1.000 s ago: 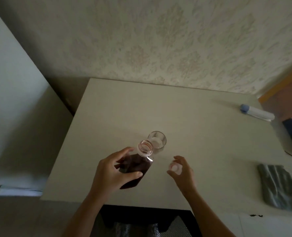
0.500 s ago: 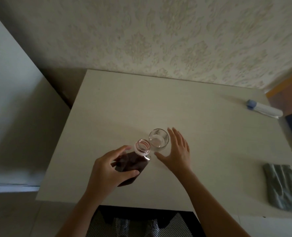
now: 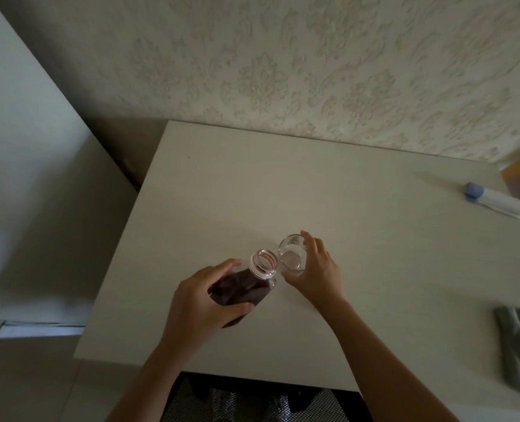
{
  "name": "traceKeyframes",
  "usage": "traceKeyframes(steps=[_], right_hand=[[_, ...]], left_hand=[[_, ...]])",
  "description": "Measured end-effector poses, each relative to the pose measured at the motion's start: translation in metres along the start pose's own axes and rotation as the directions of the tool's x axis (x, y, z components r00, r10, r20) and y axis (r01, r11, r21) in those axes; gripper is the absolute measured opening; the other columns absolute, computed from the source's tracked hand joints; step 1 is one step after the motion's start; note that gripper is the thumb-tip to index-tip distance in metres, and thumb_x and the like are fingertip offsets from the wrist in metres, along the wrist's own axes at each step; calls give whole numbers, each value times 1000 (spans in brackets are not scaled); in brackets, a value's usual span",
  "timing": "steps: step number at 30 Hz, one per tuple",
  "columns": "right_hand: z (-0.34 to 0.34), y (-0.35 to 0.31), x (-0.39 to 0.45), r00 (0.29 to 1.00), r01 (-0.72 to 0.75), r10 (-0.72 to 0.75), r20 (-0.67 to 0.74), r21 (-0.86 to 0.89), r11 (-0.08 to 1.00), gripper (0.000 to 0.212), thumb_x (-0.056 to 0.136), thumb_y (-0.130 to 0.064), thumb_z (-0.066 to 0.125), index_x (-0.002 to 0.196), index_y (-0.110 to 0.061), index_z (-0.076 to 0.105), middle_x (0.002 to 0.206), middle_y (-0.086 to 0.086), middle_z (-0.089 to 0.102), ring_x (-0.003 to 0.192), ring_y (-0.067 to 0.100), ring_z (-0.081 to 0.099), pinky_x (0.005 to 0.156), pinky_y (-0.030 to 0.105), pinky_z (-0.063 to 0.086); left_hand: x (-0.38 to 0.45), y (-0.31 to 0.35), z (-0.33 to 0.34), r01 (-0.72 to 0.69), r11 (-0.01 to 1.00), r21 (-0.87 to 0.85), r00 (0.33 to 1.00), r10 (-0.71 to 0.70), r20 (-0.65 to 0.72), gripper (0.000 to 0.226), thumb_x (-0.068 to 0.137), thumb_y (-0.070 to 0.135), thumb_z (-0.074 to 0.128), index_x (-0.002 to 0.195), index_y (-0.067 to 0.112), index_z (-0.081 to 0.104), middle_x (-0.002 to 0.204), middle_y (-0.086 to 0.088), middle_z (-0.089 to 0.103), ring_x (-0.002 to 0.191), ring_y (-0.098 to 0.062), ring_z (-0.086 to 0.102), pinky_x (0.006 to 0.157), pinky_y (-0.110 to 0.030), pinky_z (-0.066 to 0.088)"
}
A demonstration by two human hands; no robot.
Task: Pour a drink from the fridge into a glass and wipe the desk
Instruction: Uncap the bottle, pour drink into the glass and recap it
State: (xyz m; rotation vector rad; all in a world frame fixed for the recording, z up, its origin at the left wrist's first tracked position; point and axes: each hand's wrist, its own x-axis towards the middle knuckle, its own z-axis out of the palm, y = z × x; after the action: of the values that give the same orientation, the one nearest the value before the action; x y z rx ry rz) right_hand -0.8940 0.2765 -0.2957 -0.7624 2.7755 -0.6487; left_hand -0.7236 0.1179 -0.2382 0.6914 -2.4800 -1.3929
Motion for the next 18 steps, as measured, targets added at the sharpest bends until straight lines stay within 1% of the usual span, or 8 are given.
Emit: traceKeyframes(steps=[2, 4, 7, 9, 13, 15, 18], right_hand=[[-3, -4, 0, 1000, 12, -12, -2, -40, 999, 81, 64, -29, 75, 134, -20, 36, 122, 4, 52, 97, 28, 58, 70, 34, 47], [-9, -8, -1, 1000, 13, -14, -22, -46, 999, 78, 63, -26, 74, 132, -21, 38, 120, 3, 53, 96, 27, 58, 70, 34, 47], [-25, -16, -4, 998, 35, -38, -56, -48, 998, 79, 61, -27, 76, 131, -21, 39, 118, 3, 54, 95, 26, 57, 70, 34, 48], [-39, -22, -6, 995, 51, -55, -81, -49, 997, 79, 61, -28, 76, 130, -22, 38, 120, 1, 53, 97, 25, 56, 71, 32, 47], [-64, -33, -14, 991, 71, -72, -114, -11, 997, 81, 60, -28, 78, 129, -21, 38, 125, 0, 50, 101, 24, 55, 76, 32, 46], [-73, -37, -19, 991, 72, -73, -117, -5, 997, 82, 60, -30, 79, 130, -20, 37, 127, 0, 49, 102, 23, 55, 78, 34, 47], [-81, -41, -25, 991, 63, -65, -116, -19, 998, 81, 60, -31, 79, 129, -22, 37, 123, -1, 52, 101, 21, 54, 81, 32, 46]], left_hand=[[4, 1, -1, -8, 1000, 19, 1000, 8, -1, 70, 49, 41, 82, 116, 37, 61, 102, 17, 68, 91, -4, 64, 79, -34, 55], [8, 3, -3, -28, 998, 57, 1000, 29, -3, 72, 49, 42, 82, 117, 34, 61, 102, 16, 68, 90, -2, 64, 79, -32, 55], [15, 13, -11, -72, 986, 149, 997, 73, -1, 72, 50, 37, 86, 118, 33, 62, 101, 15, 68, 87, 0, 63, 78, -29, 55], [20, 22, -16, -108, 969, 220, 994, 111, -2, 71, 50, 37, 86, 117, 33, 62, 97, 12, 69, 84, -4, 63, 74, -30, 55], [30, 42, -25, -141, 932, 335, 990, 141, 25, 71, 51, 46, 75, 119, 38, 57, 93, 7, 68, 83, -13, 64, 70, -34, 55], [34, 53, -27, -166, 904, 393, 986, 160, 47, 70, 52, 46, 75, 119, 39, 56, 90, 5, 67, 81, -16, 63, 67, -35, 55], [36, 68, -30, -203, 843, 498, 979, 182, 91, 72, 56, 44, 79, 123, 40, 54, 88, 5, 64, 81, -16, 62, 63, -32, 54]])
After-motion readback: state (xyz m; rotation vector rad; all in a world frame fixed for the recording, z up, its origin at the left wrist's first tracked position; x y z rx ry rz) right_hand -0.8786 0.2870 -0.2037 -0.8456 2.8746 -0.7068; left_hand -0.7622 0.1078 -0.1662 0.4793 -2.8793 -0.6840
